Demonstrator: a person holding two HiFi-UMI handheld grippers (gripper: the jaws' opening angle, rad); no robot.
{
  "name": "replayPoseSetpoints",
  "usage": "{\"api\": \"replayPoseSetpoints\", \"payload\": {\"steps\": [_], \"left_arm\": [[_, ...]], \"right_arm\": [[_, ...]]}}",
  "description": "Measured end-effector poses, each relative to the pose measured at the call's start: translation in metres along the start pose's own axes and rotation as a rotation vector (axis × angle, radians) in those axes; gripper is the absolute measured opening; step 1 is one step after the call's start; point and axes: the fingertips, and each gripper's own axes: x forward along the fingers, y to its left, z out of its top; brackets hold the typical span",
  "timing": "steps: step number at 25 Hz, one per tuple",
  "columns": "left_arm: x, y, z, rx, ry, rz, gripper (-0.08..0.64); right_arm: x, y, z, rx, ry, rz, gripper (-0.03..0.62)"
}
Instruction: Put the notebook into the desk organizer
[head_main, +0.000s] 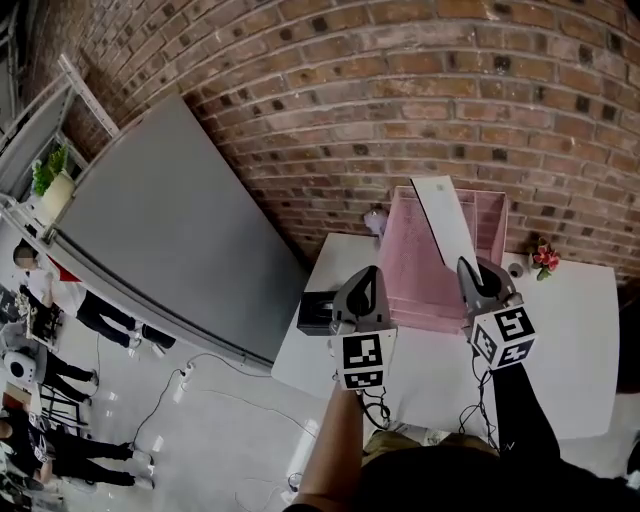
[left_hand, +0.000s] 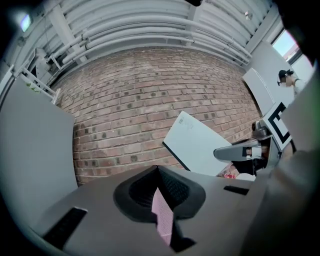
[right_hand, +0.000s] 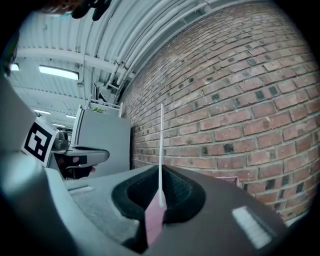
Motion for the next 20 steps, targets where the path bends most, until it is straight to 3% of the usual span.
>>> {"api": "replayPoseSetpoints", "payload": {"steps": [13, 20], "left_arm": [[0.083, 0.020, -0.036, -0.014, 0.028, -0.204, 0.006], [0.110, 0.030, -0.055, -0.025, 0.047, -0.278, 0.006]], "right_arm": [[0.063, -0.012, -0.036, 0.056, 0.079, -0.148, 0.009], [0.093, 0.004, -0.046, 0.197, 0.086, -0.131, 0.009]]}}
